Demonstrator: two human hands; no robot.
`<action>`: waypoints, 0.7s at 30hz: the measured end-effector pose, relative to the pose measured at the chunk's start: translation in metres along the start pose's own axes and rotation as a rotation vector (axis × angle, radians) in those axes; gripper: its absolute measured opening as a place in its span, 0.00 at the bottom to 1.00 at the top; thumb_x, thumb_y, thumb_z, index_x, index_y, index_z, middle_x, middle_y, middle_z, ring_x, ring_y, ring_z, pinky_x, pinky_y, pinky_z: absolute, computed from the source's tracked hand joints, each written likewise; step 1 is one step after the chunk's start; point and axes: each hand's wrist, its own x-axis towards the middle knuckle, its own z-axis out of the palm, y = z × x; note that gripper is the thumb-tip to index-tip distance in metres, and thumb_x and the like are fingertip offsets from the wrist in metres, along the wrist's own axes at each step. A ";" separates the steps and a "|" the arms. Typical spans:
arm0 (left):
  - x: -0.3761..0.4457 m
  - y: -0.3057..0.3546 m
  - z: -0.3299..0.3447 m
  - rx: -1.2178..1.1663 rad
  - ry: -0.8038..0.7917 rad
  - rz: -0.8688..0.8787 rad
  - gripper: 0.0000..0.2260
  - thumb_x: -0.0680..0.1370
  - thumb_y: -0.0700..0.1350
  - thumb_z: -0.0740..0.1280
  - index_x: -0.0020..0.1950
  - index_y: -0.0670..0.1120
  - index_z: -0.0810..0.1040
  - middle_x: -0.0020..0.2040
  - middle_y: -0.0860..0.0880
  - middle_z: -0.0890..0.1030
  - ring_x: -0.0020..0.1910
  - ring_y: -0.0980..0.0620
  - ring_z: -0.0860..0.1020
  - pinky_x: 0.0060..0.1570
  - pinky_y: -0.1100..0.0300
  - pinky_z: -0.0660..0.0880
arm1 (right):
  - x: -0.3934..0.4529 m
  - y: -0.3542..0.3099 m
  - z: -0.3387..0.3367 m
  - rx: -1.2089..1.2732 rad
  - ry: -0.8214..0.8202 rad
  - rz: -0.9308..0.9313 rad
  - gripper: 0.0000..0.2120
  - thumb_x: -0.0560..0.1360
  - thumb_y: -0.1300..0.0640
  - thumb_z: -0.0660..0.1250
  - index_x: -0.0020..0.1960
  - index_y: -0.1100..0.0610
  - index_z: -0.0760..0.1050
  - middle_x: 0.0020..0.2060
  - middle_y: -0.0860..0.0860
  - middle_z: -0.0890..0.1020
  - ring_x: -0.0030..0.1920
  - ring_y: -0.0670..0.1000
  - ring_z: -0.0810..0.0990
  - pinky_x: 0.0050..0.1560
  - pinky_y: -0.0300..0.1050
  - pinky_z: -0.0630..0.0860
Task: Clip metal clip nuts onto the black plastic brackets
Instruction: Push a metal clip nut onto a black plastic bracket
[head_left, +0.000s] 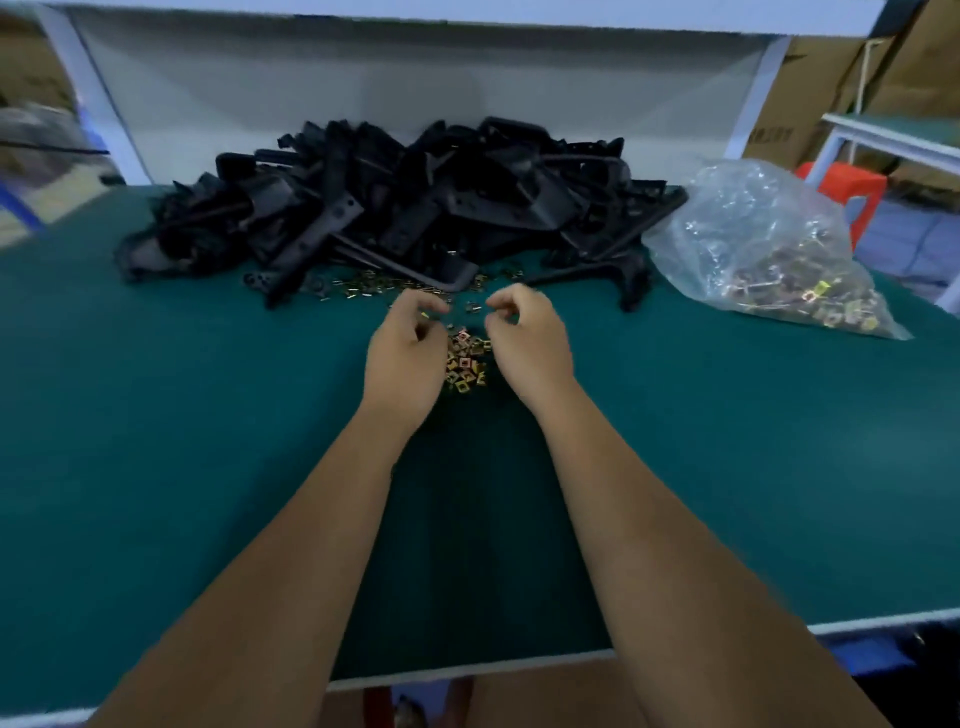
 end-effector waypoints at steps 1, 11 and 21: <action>0.005 -0.004 -0.006 -0.042 0.043 -0.024 0.12 0.80 0.38 0.59 0.46 0.55 0.74 0.37 0.52 0.76 0.35 0.54 0.73 0.37 0.58 0.72 | 0.004 0.001 0.003 -0.038 -0.018 -0.002 0.07 0.77 0.56 0.61 0.52 0.47 0.75 0.52 0.45 0.73 0.50 0.45 0.74 0.44 0.41 0.70; 0.051 -0.020 -0.018 0.259 0.238 -0.184 0.11 0.79 0.42 0.57 0.51 0.51 0.79 0.50 0.49 0.78 0.50 0.45 0.75 0.44 0.50 0.73 | 0.059 0.011 0.024 -0.228 -0.121 -0.034 0.19 0.80 0.52 0.57 0.68 0.37 0.70 0.65 0.46 0.74 0.67 0.53 0.66 0.61 0.48 0.58; 0.052 -0.021 -0.010 0.545 0.083 -0.144 0.12 0.79 0.46 0.58 0.57 0.52 0.79 0.61 0.49 0.75 0.63 0.43 0.65 0.56 0.51 0.68 | 0.069 0.007 0.025 0.067 -0.086 -0.005 0.10 0.79 0.50 0.64 0.52 0.41 0.83 0.53 0.38 0.77 0.55 0.38 0.75 0.60 0.40 0.70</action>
